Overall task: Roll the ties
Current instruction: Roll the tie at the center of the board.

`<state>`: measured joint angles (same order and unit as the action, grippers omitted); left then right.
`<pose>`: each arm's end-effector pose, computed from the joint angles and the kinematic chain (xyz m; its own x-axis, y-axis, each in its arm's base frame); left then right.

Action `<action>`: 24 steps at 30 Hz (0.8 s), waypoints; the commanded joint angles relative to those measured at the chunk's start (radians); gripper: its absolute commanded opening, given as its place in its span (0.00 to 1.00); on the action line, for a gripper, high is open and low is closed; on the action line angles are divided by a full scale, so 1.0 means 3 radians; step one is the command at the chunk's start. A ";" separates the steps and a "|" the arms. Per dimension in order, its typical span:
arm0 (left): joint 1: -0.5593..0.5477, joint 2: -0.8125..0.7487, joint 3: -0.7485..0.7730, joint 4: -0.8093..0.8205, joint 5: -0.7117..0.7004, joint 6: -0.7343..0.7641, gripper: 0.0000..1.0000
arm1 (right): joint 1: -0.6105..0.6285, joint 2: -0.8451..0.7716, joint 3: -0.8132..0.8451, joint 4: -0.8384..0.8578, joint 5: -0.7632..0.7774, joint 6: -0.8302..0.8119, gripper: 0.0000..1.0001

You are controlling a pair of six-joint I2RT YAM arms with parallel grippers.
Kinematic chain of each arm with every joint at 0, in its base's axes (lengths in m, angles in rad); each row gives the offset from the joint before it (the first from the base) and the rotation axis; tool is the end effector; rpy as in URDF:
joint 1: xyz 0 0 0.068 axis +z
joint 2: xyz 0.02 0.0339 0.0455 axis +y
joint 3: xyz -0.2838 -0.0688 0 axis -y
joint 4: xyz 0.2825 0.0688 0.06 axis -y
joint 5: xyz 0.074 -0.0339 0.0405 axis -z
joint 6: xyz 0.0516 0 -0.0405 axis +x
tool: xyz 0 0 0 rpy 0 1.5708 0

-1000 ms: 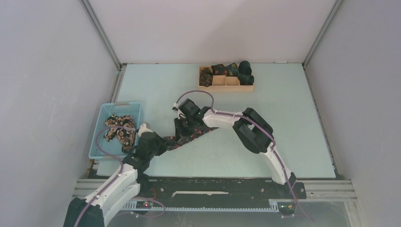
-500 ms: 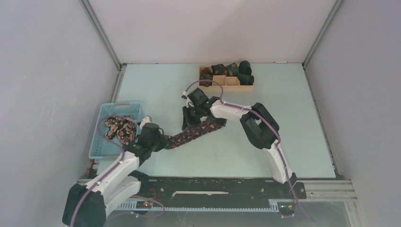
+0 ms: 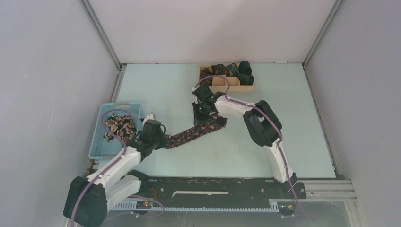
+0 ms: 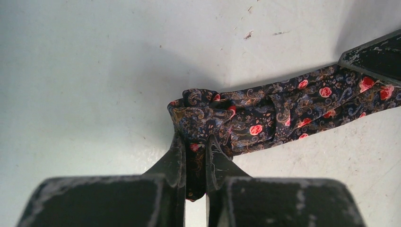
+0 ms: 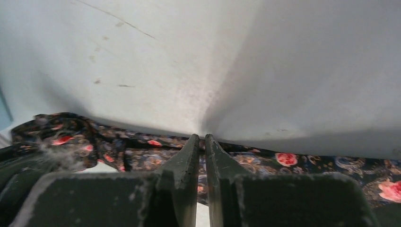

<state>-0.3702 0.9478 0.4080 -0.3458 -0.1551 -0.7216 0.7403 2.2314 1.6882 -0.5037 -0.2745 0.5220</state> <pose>0.1956 -0.0673 0.1535 -0.7179 -0.4215 -0.5541 -0.2769 0.9031 -0.3282 0.3810 0.3670 0.1359 -0.9278 -0.1975 -0.3166 -0.3308 0.8279 0.4529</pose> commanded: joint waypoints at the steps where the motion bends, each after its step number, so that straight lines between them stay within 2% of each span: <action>1: -0.0016 0.0048 0.0116 0.0054 -0.0041 0.0174 0.00 | -0.0029 -0.0095 -0.0168 -0.0184 0.0299 -0.0006 0.12; 10: -0.0016 0.0072 0.0130 0.0056 -0.0081 0.0226 0.00 | -0.0192 -0.0589 -0.0758 -0.0306 0.0792 0.0148 0.11; 16: -0.0023 0.0126 0.0194 0.0062 -0.0032 0.0335 0.00 | -0.0247 -0.0774 -0.0834 -0.0337 0.0872 0.0123 0.11; 20: -0.0060 0.0208 0.0286 -0.0024 -0.0095 0.0391 0.00 | -0.0134 -0.0849 -0.0766 -0.0169 0.0680 0.0042 0.12; 24: -0.0153 0.0313 0.0386 -0.0121 -0.0225 0.0415 0.00 | 0.0116 -0.0857 -0.0660 0.0186 0.0080 -0.0010 0.12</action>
<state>-0.3901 1.0187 0.4683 -0.3599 -0.1665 -0.6350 0.6991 2.0380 1.4429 -0.5610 -0.0967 0.5404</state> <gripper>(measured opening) 0.104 0.117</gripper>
